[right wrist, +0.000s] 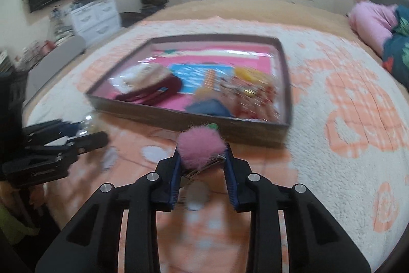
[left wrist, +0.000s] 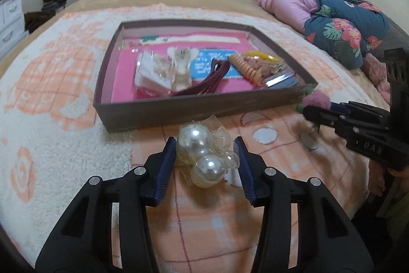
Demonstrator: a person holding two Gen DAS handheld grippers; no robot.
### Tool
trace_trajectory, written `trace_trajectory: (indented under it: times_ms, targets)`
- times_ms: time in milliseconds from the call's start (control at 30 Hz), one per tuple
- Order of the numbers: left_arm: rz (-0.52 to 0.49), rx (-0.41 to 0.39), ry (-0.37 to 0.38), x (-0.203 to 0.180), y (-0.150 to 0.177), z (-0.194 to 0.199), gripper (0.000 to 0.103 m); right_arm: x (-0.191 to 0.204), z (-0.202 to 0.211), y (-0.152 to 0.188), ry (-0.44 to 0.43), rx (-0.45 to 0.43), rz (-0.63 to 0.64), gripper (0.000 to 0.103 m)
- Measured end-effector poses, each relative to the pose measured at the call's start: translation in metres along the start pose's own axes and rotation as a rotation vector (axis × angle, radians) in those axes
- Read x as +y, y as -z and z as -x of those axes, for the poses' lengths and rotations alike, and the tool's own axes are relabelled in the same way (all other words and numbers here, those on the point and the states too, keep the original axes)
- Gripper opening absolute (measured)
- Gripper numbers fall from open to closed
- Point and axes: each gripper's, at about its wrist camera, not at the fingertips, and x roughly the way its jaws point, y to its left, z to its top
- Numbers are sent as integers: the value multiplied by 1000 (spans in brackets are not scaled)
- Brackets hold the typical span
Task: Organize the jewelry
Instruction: 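Grasp the pearl earrings with the left tool while the right tool grasps the pink pompom clip, then carry the pearl earrings and pompom clip over the tray and open both tools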
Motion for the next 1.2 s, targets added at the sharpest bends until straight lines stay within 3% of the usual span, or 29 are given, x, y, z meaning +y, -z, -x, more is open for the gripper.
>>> trace_trajectory:
  times_ms: [233,467,1200]
  targets:
    - [16,-75,12,3,-18,20,38,23,16,-10,-61,-56,53,29]
    - [41,-113,6,11,-40,22,38,27,24,-22,-68,-91,58,29]
    - [29,-114,58,-9,-87,-25,38,-41,13,-66,88,-128,-35,29]
